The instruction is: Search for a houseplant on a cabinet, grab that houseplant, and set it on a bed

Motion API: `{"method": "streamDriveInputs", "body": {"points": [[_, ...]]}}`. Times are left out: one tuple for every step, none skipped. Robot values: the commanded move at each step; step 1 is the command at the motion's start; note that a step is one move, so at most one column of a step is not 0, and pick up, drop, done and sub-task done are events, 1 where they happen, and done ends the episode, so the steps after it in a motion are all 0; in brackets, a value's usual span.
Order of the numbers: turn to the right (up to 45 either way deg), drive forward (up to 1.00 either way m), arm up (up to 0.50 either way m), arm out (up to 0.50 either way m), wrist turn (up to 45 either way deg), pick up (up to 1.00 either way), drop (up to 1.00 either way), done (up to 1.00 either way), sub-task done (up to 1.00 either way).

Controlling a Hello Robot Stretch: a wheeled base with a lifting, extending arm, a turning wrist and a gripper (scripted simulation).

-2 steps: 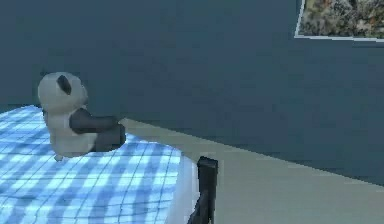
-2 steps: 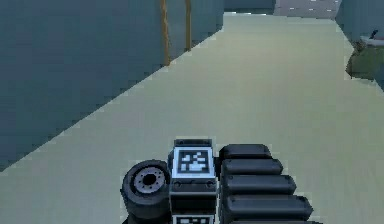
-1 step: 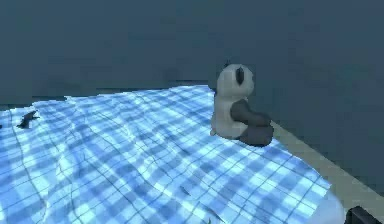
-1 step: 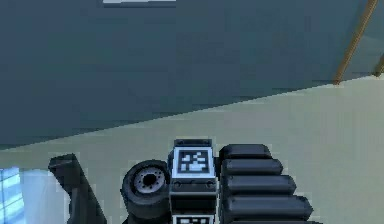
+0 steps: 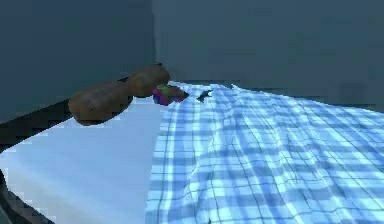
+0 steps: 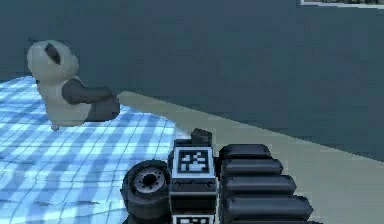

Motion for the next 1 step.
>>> {"method": "streamDriveInputs", "body": {"points": [[-45.0, 0.00, 0.00, 0.00, 0.0, 0.00, 0.00, 0.00, 0.00]]}}
